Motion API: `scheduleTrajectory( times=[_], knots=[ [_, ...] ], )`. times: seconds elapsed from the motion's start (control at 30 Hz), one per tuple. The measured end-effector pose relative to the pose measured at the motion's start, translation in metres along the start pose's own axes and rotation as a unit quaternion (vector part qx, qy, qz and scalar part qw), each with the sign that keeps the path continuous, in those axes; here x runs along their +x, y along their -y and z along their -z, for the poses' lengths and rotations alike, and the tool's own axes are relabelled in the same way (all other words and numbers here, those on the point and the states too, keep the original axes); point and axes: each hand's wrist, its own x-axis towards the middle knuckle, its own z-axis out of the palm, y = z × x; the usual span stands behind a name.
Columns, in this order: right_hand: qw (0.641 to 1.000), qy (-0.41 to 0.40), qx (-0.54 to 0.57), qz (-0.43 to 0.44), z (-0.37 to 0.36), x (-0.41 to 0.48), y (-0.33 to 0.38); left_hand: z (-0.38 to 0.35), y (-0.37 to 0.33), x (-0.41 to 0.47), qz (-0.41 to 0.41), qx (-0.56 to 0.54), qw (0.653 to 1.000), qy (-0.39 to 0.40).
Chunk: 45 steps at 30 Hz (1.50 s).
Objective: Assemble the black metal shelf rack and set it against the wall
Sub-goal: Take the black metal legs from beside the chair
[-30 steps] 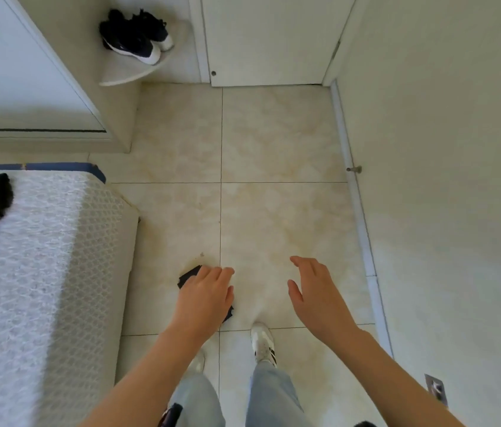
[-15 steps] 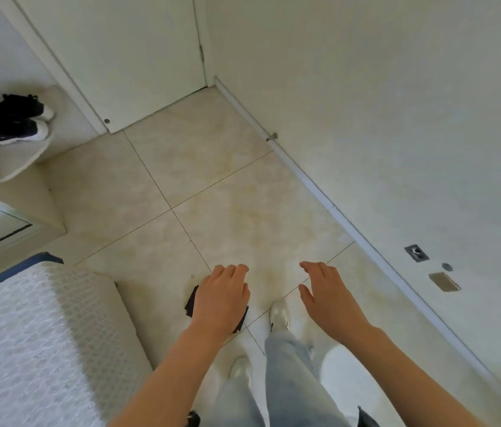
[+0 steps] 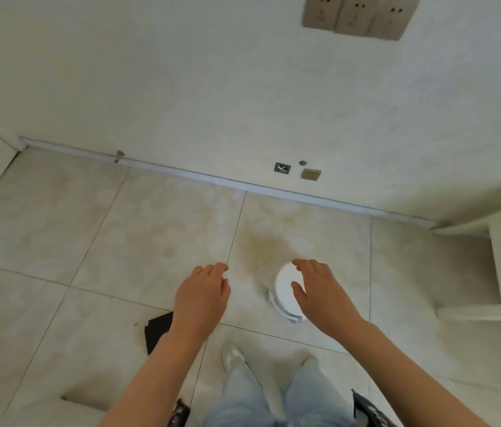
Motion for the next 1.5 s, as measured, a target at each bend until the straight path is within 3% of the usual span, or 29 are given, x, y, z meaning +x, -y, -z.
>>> scheduleTrajectory(
  times=[0.47,0.77,1.5],
  knots=[
    [0.971,-0.096,0.055,-0.211,0.068,-0.188,-0.279,-0.133,-0.302,-0.026,-0.167,-0.018,0.983,0.079],
    [0.909,-0.193,0.115,-0.351,0.105,-0.284,-0.425,-0.202,-0.482,-0.041,-0.313,-0.002,0.939,0.141],
    [0.784,-0.300,0.153,-0.521,0.257,-0.318,-0.673,-0.309,-0.841,0.055,-0.465,0.021,0.852,0.239]
  ],
)
